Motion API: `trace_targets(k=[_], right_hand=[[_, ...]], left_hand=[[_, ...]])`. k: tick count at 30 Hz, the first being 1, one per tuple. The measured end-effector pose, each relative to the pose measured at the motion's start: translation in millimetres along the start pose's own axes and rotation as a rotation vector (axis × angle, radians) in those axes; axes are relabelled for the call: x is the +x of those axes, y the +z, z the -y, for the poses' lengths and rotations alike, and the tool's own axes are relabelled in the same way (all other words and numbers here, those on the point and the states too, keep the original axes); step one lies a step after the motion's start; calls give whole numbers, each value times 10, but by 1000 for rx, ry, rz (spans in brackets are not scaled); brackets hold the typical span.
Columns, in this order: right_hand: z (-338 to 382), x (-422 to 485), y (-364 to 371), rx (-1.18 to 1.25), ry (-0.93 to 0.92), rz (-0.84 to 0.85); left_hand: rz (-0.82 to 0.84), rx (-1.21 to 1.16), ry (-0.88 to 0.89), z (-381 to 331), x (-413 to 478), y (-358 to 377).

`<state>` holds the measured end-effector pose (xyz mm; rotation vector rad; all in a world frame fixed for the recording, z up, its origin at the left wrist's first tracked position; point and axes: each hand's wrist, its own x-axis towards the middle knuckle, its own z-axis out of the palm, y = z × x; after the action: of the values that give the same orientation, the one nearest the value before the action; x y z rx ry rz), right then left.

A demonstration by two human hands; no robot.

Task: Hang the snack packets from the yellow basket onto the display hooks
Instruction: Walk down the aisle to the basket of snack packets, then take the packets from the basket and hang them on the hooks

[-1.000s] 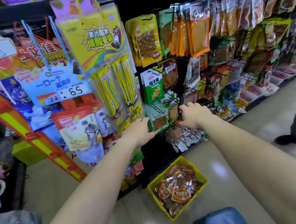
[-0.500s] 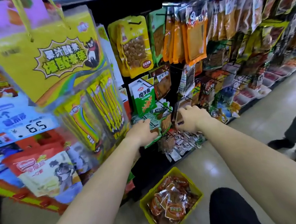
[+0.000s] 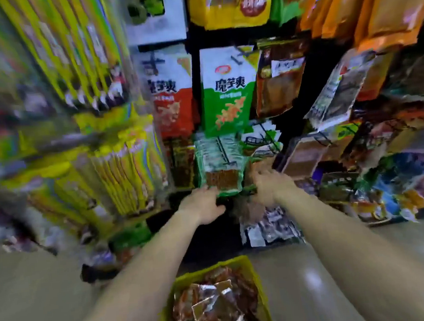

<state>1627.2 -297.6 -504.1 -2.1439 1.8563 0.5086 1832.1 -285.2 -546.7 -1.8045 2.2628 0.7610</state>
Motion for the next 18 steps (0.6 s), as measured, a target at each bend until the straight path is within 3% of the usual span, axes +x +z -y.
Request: trace_targets(k=[9, 12, 18], right_hand=[[-34, 1048, 2357, -71, -206, 1], [77, 992, 2791, -40, -216, -41], [261, 520, 3602, -16, -195, 14]], left_hand=[[-73, -23, -213, 679, 607, 2281], [-134, -29, -225, 762, 433, 2692], [-63, -95, -246, 883, 26, 3461]])
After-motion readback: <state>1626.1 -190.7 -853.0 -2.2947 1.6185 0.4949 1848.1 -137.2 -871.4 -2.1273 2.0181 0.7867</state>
